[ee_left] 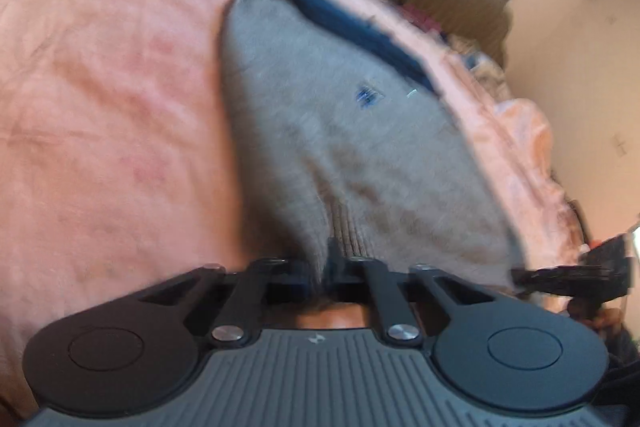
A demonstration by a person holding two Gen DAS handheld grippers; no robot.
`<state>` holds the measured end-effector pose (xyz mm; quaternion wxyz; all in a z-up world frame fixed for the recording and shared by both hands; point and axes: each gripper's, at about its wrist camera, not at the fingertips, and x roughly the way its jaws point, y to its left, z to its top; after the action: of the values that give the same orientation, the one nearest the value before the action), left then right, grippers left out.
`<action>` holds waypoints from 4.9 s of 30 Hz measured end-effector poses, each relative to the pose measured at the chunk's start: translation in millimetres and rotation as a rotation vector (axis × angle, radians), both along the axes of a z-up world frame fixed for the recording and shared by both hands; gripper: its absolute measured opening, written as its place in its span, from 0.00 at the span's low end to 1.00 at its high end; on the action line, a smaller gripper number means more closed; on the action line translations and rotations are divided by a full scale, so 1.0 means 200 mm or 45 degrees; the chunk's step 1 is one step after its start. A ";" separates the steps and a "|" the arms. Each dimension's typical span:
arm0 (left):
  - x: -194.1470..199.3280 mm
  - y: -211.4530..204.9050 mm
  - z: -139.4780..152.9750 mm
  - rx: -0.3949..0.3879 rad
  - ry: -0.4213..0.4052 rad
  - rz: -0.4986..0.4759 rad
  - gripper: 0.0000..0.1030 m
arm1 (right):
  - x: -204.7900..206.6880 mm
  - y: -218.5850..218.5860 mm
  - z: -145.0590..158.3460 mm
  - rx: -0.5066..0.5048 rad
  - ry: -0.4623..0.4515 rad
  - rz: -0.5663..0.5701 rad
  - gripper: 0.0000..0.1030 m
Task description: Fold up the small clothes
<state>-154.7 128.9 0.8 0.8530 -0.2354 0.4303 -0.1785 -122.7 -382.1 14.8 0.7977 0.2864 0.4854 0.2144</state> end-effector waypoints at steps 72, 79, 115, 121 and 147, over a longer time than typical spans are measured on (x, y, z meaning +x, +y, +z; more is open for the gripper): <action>1.79 -0.14 0.18 0.510 -0.495 0.531 0.07 | 1.93 0.14 0.10 -0.460 -0.513 -0.435 0.55; 2.08 -0.49 0.03 0.800 -0.303 0.225 0.09 | 2.10 0.55 0.00 -0.704 -0.468 -0.138 0.66; 0.98 -0.56 0.00 0.751 -0.326 0.137 0.96 | 1.04 0.80 -0.06 -0.882 -0.553 -0.067 1.00; 0.99 -0.57 0.00 0.765 -0.295 0.178 1.00 | 1.06 0.78 -0.04 -0.871 -0.525 -0.112 1.00; 0.57 -0.54 0.02 0.732 -0.266 0.165 1.00 | 1.00 0.78 -0.04 -0.870 -0.448 -0.155 1.00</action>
<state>-40.0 20.7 4.5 0.9338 0.0083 0.3571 -0.0178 77.4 -225.1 7.0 0.9295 -0.0086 0.3668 0.0384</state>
